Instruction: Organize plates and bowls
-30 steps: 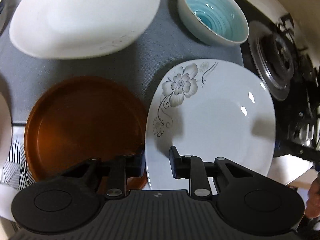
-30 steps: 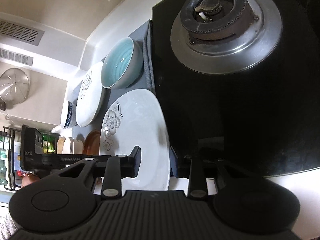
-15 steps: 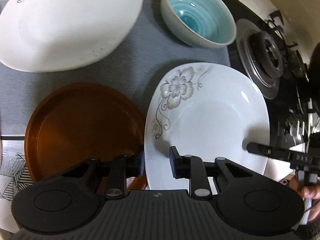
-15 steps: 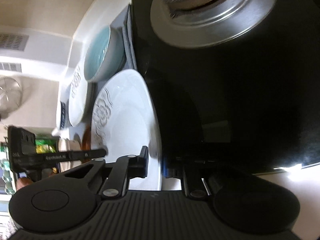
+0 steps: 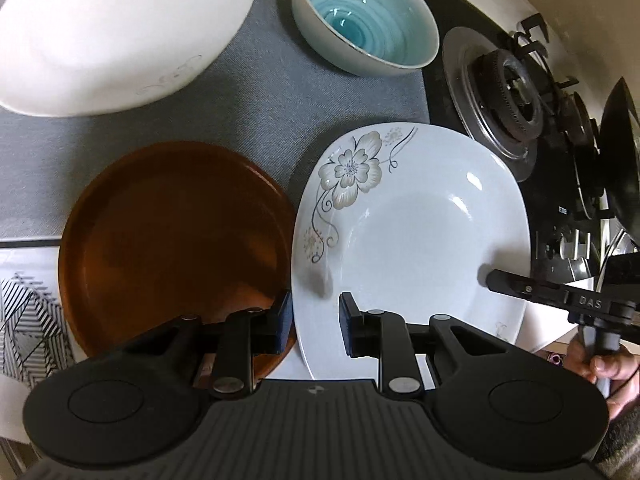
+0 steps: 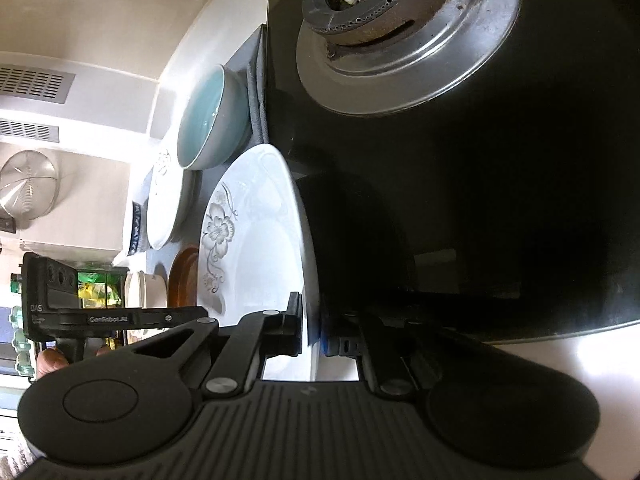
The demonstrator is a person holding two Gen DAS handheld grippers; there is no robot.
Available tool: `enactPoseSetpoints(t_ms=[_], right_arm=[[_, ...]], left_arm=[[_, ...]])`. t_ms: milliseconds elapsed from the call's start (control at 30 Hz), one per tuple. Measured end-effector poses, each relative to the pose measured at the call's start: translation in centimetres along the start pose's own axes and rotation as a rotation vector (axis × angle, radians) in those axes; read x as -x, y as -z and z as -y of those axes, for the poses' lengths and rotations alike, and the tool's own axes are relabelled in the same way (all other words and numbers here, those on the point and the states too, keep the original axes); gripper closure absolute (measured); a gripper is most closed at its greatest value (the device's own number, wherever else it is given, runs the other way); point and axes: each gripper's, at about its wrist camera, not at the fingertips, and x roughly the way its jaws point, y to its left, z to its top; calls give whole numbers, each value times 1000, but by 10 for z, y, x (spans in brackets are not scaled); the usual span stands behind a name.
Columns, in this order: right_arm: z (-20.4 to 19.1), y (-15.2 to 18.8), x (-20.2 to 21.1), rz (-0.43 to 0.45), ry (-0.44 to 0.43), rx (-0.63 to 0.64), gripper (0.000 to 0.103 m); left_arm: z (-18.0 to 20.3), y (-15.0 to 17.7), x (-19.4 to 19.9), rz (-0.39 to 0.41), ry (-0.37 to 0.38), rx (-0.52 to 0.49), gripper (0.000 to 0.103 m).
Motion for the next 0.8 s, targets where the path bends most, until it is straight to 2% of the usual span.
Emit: enactPoseSetpoints(t_ms=[167,333,367,433,500,667,800], right_arm=[[10,1,-1,-4,-21,-31,92],[12,-1,-9,-37,-31,0,92],[12,-2,-13,-44,-28,7,92],[12,-1,-17,-52,-37,23,91],[10,0,-17,-38,-39,41,91],[8,4,-16,-57,-70,69,91],[4,5,-15,-57,-98,89,91]], left_arm=[[2,0,-4,4,11,33,77],[7,-8,-18,-9,-15,24,76],[10,-9,-22,-12,-30,13,75],[19,-11,-26,-6,-49,-17,65],[24,-10,-27,2,-50,-38,64],[24,-6,-20,31,-43,-28,66],[20,-3,-7,85,-28,17,74]])
